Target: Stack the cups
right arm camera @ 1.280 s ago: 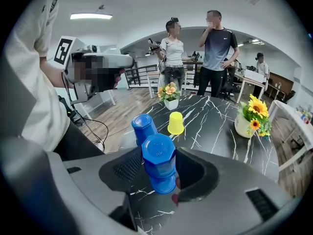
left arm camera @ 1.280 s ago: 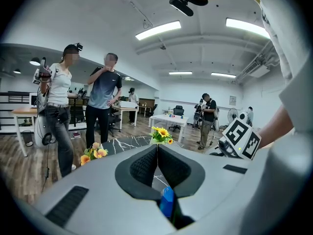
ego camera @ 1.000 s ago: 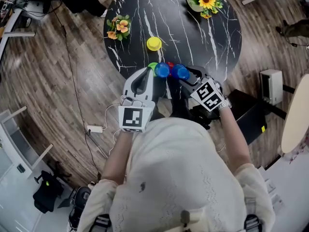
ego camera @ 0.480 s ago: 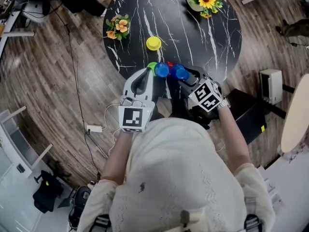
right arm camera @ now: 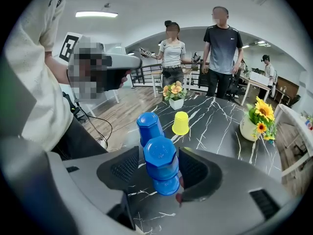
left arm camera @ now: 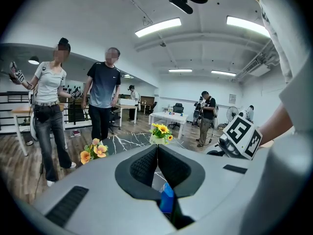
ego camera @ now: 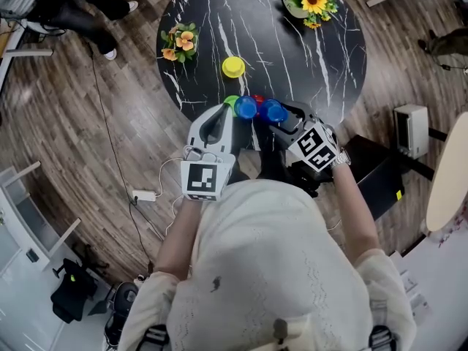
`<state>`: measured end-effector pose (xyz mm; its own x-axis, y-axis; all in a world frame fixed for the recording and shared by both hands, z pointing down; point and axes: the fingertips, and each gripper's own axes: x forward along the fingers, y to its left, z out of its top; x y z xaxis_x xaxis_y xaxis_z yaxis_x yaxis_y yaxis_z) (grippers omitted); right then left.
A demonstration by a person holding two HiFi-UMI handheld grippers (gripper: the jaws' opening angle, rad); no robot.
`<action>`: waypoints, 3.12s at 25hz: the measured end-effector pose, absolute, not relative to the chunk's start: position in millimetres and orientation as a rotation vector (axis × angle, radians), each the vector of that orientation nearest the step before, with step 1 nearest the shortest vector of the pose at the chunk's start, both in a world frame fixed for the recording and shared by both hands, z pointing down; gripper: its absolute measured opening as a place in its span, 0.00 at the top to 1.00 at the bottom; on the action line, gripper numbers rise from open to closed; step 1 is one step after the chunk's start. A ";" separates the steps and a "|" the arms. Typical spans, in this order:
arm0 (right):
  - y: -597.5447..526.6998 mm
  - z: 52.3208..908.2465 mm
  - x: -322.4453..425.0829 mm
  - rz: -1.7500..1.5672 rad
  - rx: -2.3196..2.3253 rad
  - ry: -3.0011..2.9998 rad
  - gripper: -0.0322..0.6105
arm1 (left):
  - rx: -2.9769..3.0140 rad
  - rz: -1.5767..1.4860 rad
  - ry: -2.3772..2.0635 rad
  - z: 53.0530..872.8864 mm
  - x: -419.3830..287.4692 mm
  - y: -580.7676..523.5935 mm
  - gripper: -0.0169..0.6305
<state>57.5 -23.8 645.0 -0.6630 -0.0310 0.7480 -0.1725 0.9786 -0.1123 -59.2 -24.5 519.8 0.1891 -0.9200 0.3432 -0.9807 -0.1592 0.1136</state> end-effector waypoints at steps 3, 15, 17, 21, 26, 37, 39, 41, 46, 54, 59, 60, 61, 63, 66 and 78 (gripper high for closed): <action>-26.7 636.7 56.6 0.244 0.148 -2.322 0.53 | 2.167 0.277 -1.802 519.7 -59.3 -25.4 0.94; -93.1 563.4 77.0 0.299 0.519 -2.526 0.75 | 2.184 0.260 -1.811 505.4 -58.2 -30.4 0.94; -110.1 543.6 82.3 0.305 0.618 -2.568 0.85 | 2.186 0.265 -1.813 500.9 -60.3 -33.9 0.94; -139.8 508.1 91.5 0.327 0.778 -2.637 0.94 | 2.194 0.264 -1.836 491.1 -70.3 -45.8 0.94; -147.6 480.1 95.6 0.294 0.846 -2.672 0.94 | 2.195 0.257 -1.854 487.6 -81.5 -52.0 0.94; -145.3 456.0 93.2 0.240 0.916 -2.675 0.94 | 2.229 0.372 -1.779 522.6 -99.5 -65.0 0.93; -144.8 455.3 92.8 0.236 0.932 -2.661 0.94 | 2.241 0.396 -1.751 531.9 -101.3 -68.7 0.90; -144.1 455.5 93.0 0.233 0.952 -2.644 0.94 | 2.250 0.419 -1.723 541.8 -103.0 -72.4 0.80; -144.8 453.9 95.9 0.230 1.013 -2.602 0.94 | 2.283 0.470 -1.632 565.4 -103.4 -83.1 0.73; -143.6 456.6 96.1 0.237 1.119 -2.529 0.94 | 2.322 0.573 -1.500 605.7 -105.4 -98.8 0.65; -143.1 463.4 94.5 0.250 1.164 -2.480 0.94 | 2.326 0.653 -1.431 630.0 -110.9 -108.7 0.62; -143.4 465.7 94.1 0.249 1.168 -2.473 0.94 | 2.328 0.670 -1.418 636.4 -111.5 -110.3 0.61; -143.5 468.0 93.9 0.248 1.172 -2.466 0.94 | 2.330 0.688 -1.405 642.9 -112.1 -111.6 0.61; -142.9 471.8 94.2 0.248 1.184 -2.449 0.94 | 2.332 0.723 -1.378 655.0 -112.8 -113.1 0.61; -140.7 476.0 96.3 0.262 1.213 -2.418 0.94 | 2.345 0.783 -1.330 670.5 -111.3 -115.0 0.61; -135.2 491.2 96.4 0.287 1.280 -2.330 0.94 | 2.397 0.903 -1.224 706.3 -101.4 -135.0 0.59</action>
<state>96.4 -135.2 491.2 -0.4586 -0.7413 0.4900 -0.8380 0.5443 0.0392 -101.4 -135.0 706.3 0.4388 -0.6165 0.6537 -0.8063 -0.5913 -0.0163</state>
